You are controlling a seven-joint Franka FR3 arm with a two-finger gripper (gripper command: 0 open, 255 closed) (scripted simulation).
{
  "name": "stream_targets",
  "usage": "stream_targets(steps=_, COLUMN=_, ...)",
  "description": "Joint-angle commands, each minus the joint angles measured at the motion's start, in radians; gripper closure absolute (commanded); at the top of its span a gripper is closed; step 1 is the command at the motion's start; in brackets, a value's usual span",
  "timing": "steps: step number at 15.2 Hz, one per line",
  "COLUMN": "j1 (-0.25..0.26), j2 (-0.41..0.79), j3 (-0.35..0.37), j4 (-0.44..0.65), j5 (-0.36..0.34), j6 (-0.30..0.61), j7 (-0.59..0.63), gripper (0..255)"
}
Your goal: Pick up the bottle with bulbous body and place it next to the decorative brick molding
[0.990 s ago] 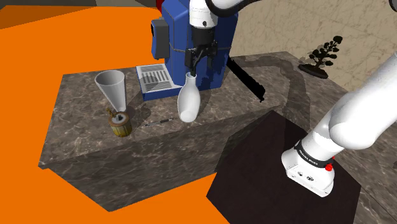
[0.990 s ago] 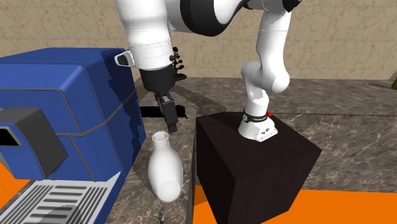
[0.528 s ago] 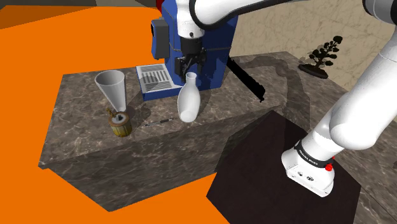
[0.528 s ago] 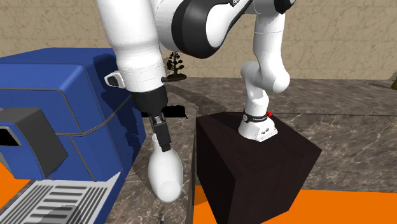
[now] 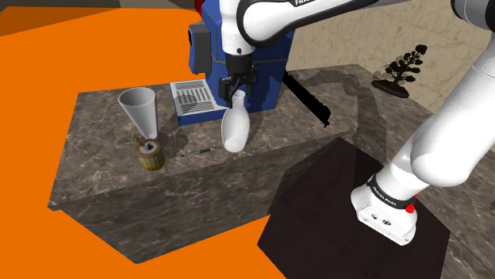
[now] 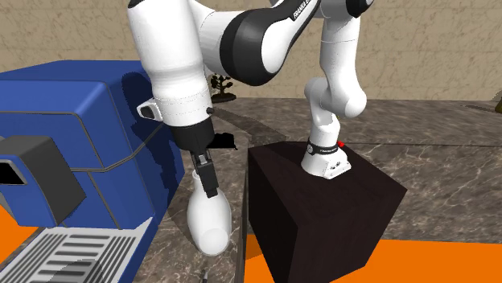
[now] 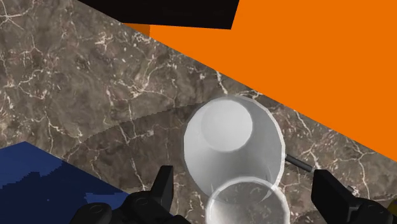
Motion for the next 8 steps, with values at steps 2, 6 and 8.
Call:
stream_targets(steps=2, j1=0.0, j2=0.0, j3=0.0, j4=0.0, j5=0.0, j6=0.0, j7=0.0, gripper=0)
stream_targets(steps=6, j1=0.0, j2=0.0, j3=0.0, j4=0.0, j5=0.0, j6=0.0, j7=0.0, gripper=255)
stream_targets(steps=8, j1=0.0, j2=0.0, j3=0.0, j4=0.0, j5=0.0, j6=0.0, j7=0.0, gripper=255)
